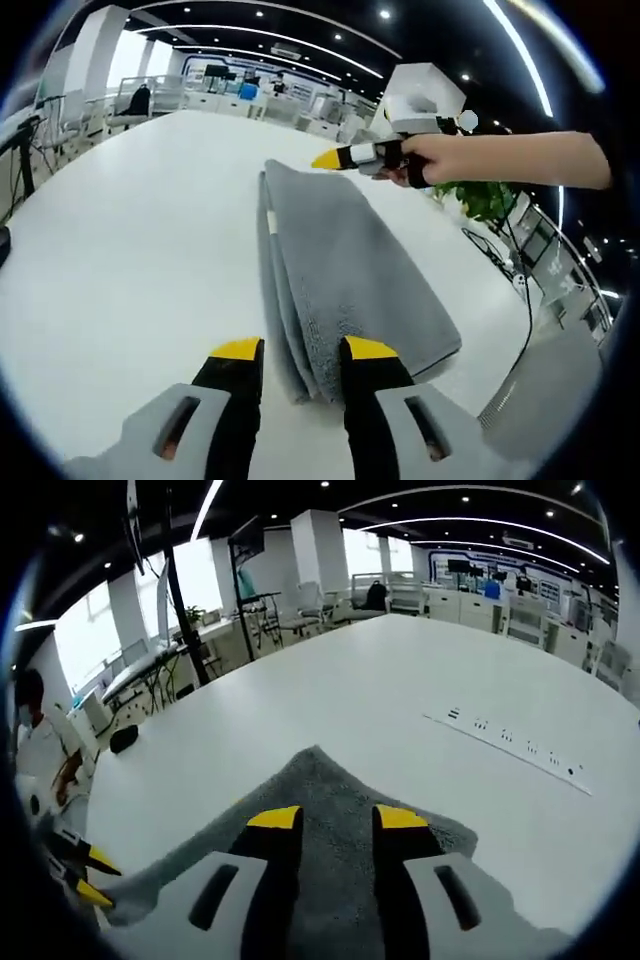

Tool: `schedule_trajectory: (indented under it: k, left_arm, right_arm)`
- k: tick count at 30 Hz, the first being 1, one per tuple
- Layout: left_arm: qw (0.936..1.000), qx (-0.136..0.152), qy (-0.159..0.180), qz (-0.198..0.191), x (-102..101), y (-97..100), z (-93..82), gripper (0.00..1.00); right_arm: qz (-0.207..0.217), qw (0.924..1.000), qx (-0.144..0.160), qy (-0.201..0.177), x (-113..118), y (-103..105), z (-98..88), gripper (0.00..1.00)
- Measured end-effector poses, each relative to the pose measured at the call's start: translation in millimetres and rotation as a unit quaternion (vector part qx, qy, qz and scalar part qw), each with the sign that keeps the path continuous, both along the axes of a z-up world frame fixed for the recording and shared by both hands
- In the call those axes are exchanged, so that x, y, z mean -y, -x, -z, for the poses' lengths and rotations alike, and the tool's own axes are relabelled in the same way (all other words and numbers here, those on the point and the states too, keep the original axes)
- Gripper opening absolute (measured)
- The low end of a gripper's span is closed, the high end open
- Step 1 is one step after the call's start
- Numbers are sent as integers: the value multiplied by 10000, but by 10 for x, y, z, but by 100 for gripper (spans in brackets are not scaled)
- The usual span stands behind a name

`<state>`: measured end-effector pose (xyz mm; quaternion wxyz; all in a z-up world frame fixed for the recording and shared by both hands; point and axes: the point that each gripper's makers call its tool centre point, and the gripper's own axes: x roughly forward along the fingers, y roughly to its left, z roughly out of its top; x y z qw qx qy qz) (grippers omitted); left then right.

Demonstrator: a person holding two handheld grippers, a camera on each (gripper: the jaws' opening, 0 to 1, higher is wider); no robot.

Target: Fold the towel on the table until its edges align and the towel forms a compact rectangular stack.

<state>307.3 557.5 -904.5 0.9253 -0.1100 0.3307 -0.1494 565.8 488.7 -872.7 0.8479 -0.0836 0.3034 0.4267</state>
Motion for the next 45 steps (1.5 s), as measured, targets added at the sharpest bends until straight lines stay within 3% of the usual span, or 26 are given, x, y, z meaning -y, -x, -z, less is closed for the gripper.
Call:
schedule_trajectory:
  k: [5, 14, 20, 27, 29, 32, 38, 45]
  left_arm:
    - [9999, -78, -46, -45, -28, -20, 63, 31]
    - [9997, -158, -88, 136, 23, 3, 90, 24]
    - [9996, -171, -153, 193, 10, -2, 96, 23]
    - [9992, -167, -253, 260, 0, 6, 90, 21]
    - [9991, -180, -274, 278, 3, 8, 84, 21]
    - [9967, -194, -602, 500, 6, 7, 96, 19]
    - [9952, -259, -695, 633, 65, 38, 46, 16]
    - [9947, -40, -857, 572, 77, 47, 35, 11]
  right_arm:
    - [98, 9999, -65, 44, 221, 135, 60, 28]
    - [195, 9996, -214, -38, 561, 563, 144, 29]
    - [383, 9985, -384, -56, 818, 698, 246, 29]
    - [310, 9984, -457, -111, 889, 1018, 209, 29]
    - [285, 9979, -554, -159, 877, 1162, 210, 29]
    - [185, 9977, -644, -94, 890, 1373, 236, 29]
    - [-37, 9972, -738, -104, 876, 1802, 265, 30]
    - [33, 9952, -972, -145, 922, 2163, 273, 29]
